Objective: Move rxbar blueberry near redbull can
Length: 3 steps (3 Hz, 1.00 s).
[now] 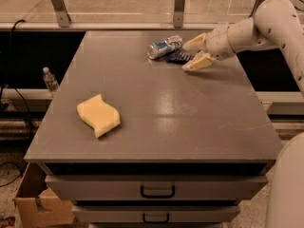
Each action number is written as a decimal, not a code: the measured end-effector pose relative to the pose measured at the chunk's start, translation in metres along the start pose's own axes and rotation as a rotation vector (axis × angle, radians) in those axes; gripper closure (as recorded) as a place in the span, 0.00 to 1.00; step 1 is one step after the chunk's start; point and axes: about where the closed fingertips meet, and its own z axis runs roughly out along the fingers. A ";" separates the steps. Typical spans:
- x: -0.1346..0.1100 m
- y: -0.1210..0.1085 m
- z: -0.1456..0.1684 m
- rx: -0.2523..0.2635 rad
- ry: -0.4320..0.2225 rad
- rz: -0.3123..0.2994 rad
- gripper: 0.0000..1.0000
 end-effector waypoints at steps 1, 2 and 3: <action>0.000 0.001 0.003 -0.005 -0.003 0.000 0.00; -0.003 0.000 -0.007 -0.004 0.025 0.016 0.00; -0.015 -0.006 -0.041 0.068 0.067 0.046 0.00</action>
Offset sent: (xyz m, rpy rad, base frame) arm -0.0110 -0.0186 0.0243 -0.0445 0.0304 -0.0617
